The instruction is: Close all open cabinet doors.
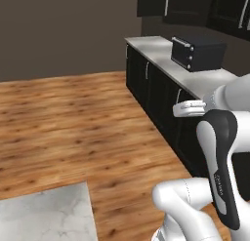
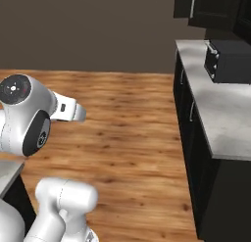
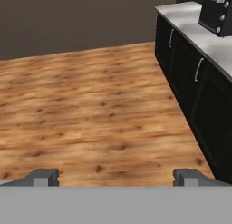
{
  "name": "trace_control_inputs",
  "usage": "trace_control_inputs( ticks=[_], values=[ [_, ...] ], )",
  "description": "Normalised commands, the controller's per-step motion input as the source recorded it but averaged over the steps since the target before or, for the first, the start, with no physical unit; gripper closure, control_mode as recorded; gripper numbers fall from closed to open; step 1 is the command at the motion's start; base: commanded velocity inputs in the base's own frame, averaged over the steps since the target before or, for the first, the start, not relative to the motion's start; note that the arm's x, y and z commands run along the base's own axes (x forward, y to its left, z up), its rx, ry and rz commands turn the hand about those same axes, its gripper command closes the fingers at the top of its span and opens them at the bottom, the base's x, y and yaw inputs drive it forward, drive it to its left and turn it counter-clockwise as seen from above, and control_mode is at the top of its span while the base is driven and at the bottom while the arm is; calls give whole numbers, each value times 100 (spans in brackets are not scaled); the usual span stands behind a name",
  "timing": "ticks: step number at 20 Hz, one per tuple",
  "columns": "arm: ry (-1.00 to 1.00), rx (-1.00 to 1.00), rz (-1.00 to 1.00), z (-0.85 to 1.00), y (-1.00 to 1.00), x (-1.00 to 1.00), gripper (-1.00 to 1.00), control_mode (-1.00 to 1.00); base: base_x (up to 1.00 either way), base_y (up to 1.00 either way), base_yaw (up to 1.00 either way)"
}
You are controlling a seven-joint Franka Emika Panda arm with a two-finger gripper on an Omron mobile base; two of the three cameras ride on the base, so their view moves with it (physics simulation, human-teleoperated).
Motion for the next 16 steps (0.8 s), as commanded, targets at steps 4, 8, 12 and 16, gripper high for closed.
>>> trace_control_inputs(
  ticks=[4, 8, 12, 16],
  values=[
    [0, 0, 0, 0, 0, 0, -100, 100, 73, -11, -1],
    [0, 0, 0, 0, 0, 0, -100, 100, 73, -10, -1],
    [0, 0, 0, 0, 0, 0, -100, 100, 73, -10, -1],
    [0, 0, 0, 0, 0, 0, -100, 100, 75, -10, 0]
  ],
)
